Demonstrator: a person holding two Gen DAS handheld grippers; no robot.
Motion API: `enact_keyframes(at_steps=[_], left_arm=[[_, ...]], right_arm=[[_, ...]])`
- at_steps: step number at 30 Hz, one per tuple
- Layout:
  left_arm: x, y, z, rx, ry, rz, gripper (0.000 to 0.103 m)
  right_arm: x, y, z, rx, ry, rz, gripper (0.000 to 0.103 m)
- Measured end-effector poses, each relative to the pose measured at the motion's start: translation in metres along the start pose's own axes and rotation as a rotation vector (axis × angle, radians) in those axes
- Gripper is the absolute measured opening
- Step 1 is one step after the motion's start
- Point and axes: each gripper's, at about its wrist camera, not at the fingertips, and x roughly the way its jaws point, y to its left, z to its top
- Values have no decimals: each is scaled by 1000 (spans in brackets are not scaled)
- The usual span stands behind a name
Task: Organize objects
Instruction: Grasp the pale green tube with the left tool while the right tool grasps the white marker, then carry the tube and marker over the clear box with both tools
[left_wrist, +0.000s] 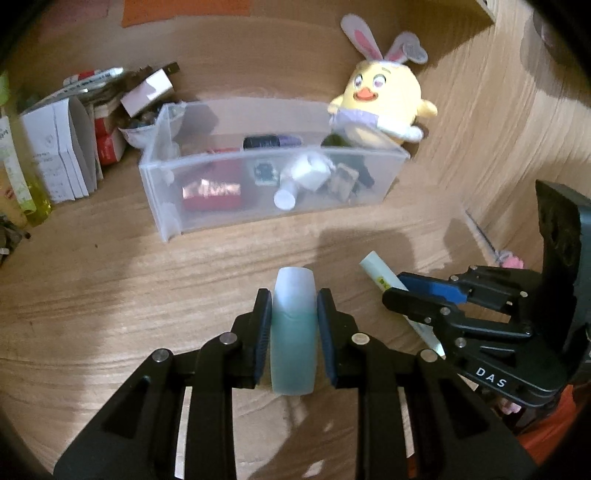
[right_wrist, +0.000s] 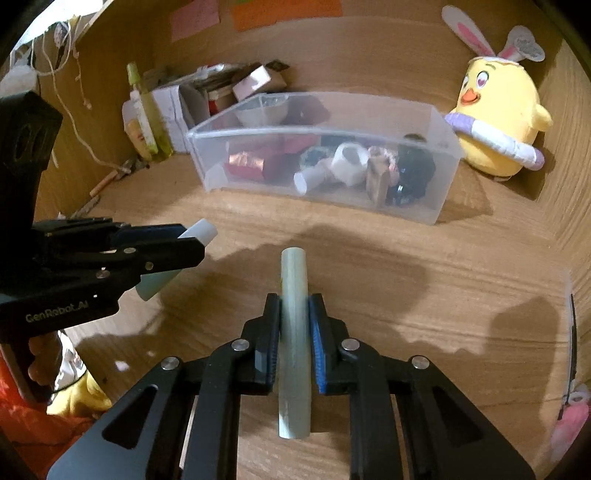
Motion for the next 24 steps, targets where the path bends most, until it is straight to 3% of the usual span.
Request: enact_keyframes(at_steps=[24], left_arm=[[-28, 3, 39, -19, -148, 4, 24]], right_arm=[[-41, -21, 56, 50, -220, -38, 14]])
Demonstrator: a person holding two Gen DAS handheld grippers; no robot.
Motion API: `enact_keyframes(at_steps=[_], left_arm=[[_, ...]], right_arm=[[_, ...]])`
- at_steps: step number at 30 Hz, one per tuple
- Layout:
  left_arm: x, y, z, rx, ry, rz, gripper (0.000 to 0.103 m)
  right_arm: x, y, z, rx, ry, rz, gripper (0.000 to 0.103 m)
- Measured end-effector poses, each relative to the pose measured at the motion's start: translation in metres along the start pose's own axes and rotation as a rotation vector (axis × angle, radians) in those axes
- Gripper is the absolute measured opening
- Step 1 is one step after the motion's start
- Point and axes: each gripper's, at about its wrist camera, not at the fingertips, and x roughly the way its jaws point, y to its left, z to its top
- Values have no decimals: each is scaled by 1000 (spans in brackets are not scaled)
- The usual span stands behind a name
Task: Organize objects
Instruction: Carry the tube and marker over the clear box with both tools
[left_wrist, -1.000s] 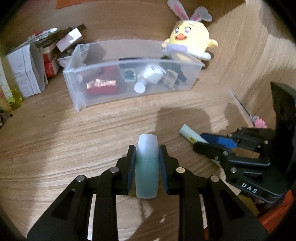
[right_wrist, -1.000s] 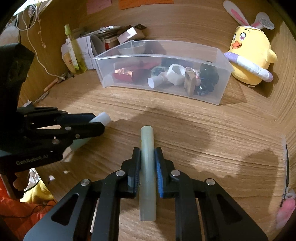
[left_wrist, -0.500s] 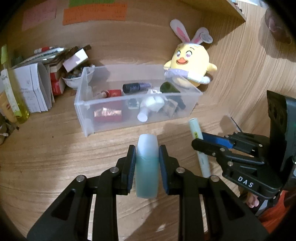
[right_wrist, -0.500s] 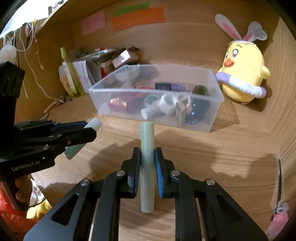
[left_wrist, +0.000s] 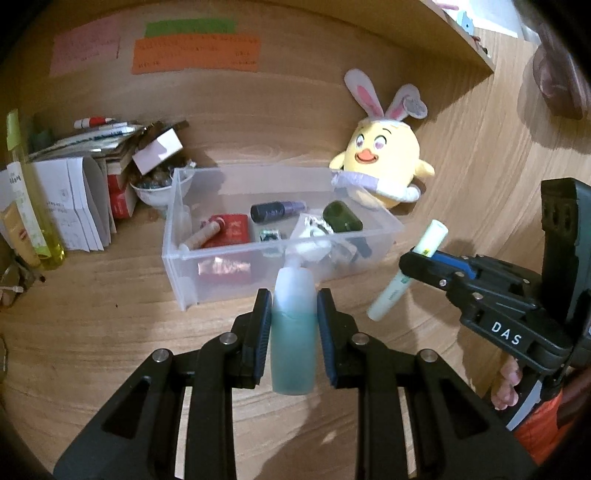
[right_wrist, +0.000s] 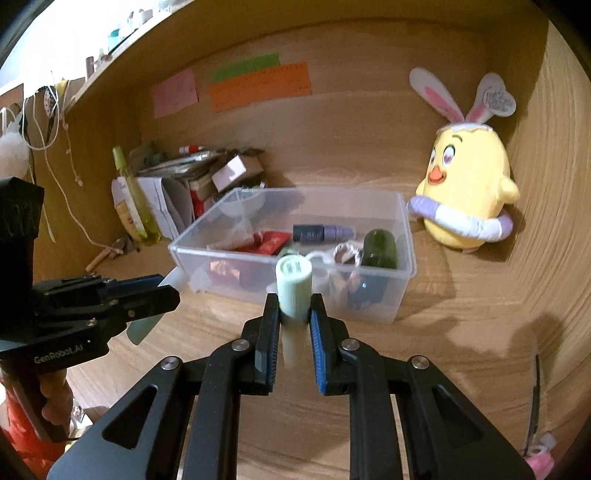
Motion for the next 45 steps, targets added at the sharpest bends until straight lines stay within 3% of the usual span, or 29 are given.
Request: enact_keyframes(at_steps=[20, 27, 35, 45], left_arm=[[2, 14, 50, -21, -88, 26, 24], [15, 21, 64, -42, -74, 31, 24], [34, 31, 75, -73, -59, 49, 24], [70, 38, 78, -86, -4, 58, 24]], right_arm=[[-6, -8, 48, -32, -128, -37, 14], [3, -17, 65, -21, -149, -56, 14], [19, -28, 71, -16, -129, -98, 14], [48, -27, 64, -100, -58, -215, 14]])
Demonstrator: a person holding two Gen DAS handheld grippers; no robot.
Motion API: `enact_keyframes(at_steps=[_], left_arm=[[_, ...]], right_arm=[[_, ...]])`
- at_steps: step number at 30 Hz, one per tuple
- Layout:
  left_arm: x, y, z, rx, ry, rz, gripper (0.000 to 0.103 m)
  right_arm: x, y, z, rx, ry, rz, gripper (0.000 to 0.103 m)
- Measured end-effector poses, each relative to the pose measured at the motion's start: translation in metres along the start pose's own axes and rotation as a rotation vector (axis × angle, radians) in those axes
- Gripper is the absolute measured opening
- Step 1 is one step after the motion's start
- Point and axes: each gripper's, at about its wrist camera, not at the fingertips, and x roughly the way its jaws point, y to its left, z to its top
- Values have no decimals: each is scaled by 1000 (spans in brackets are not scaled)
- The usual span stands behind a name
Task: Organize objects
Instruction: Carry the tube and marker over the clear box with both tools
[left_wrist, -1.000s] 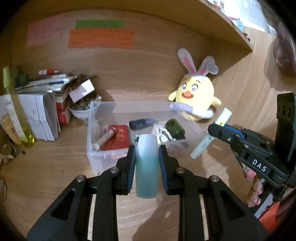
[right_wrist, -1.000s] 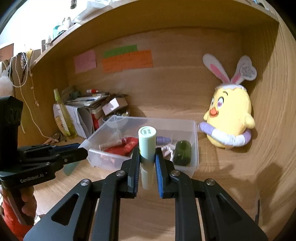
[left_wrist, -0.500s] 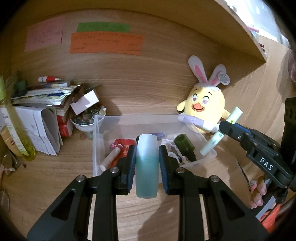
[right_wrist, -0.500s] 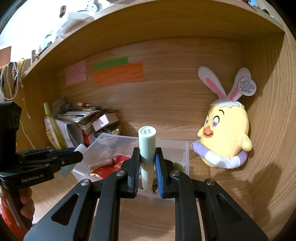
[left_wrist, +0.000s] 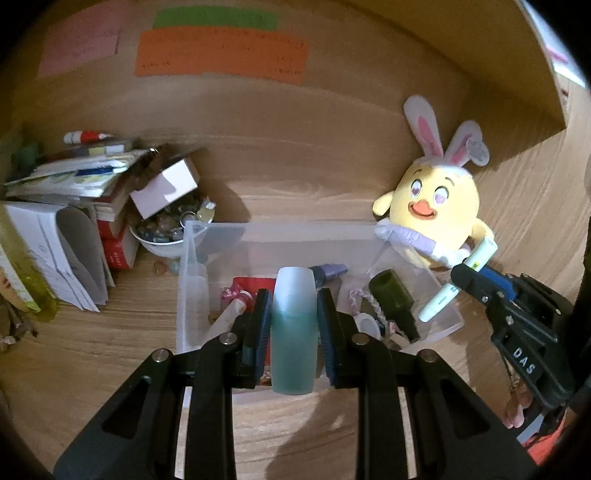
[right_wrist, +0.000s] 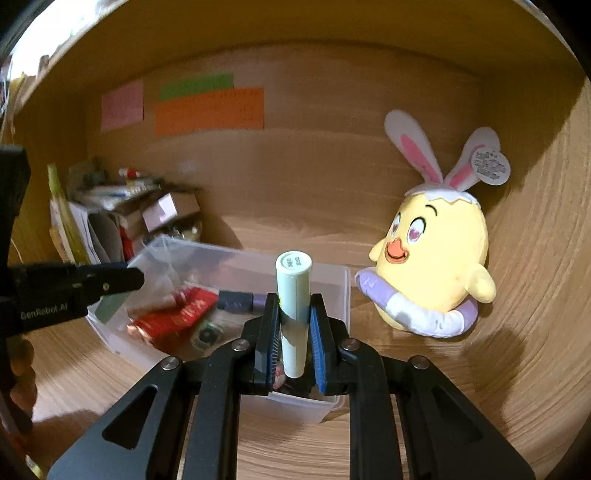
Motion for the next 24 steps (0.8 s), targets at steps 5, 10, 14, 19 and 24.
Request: enact_keyframes(at_steps=[5, 10, 14, 19, 24], left_arm=[[16, -1, -2, 2, 37, -13, 24], [24, 2, -4, -9, 59, -37, 24], [22, 5, -4, -24, 56, -57, 24], [20, 10, -4, -41, 54, -71, 24], [15, 11, -3, -44, 46, -75, 24]], right_arm=[[20, 13, -5, -52, 47, -10, 14], [36, 24, -7, -56, 85, 47, 14], [45, 30, -6, -39, 114, 100, 22], [44, 29, -4, -12, 110, 132, 39], [38, 29, -3, -10, 108, 148, 41]])
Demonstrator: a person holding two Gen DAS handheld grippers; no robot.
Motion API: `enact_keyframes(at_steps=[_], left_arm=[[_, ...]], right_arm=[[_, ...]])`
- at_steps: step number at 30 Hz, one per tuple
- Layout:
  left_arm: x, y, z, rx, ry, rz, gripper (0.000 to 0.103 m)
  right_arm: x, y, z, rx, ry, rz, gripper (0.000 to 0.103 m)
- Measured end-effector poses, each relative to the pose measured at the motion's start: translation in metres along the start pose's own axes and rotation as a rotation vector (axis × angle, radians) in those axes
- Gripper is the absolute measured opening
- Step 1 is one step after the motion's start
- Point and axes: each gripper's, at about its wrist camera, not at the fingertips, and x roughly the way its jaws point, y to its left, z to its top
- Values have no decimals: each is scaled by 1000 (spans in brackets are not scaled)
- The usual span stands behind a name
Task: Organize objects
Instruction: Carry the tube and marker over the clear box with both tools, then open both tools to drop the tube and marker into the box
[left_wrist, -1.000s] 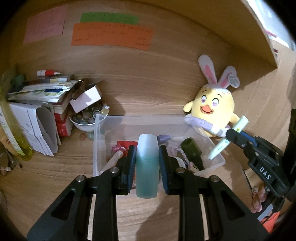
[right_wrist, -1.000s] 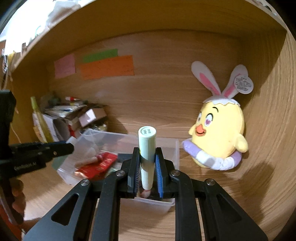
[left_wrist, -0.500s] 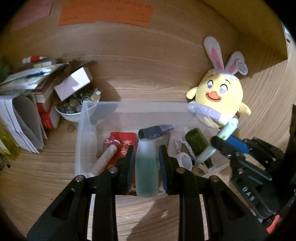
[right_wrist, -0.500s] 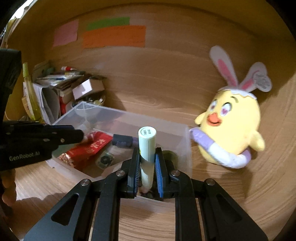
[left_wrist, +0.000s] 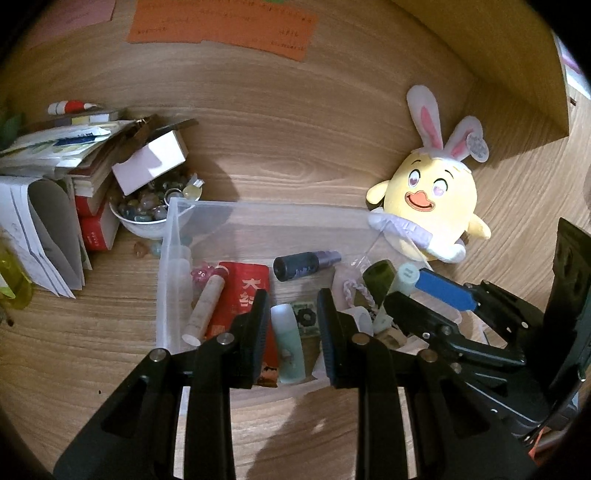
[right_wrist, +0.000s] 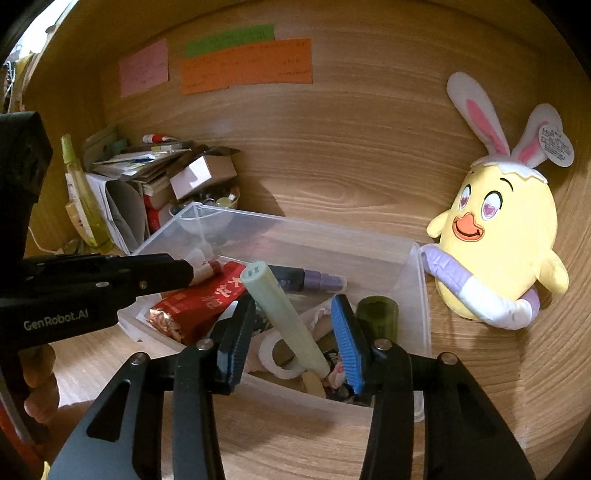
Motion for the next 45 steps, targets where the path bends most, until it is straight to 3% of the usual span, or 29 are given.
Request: enact_keyframes(at_steps=[2, 6, 19, 22, 28, 36, 41, 45], left_arm=[[-4, -1, 0, 2, -7, 1, 26], [-17, -3, 0, 10, -38, 5, 41], [-40, -20, -9, 69, -72, 27, 42], [-45, -23, -14, 78, -79, 34, 49], [-56, -27, -24, 95, -100, 55, 59], [-59, -31, -33, 113, -113, 92, 79], [-60, -27, -37, 100, -116, 105, 88], [-60, -26, -41, 99, -115, 121, 94]], right_arm=[[-3, -1, 1, 7, -1, 21, 51], [-16, -2, 3, 22, -30, 49, 57], [-39, -6, -2, 23, -68, 35, 61], [-43, -6, -6, 20, -68, 35, 62], [-48, -8, -12, 27, -77, 19, 79], [-51, -13, -18, 46, -72, 0, 88], [-52, -17, -22, 59, -60, 1, 99], [-57, -16, -23, 65, -66, 3, 102]])
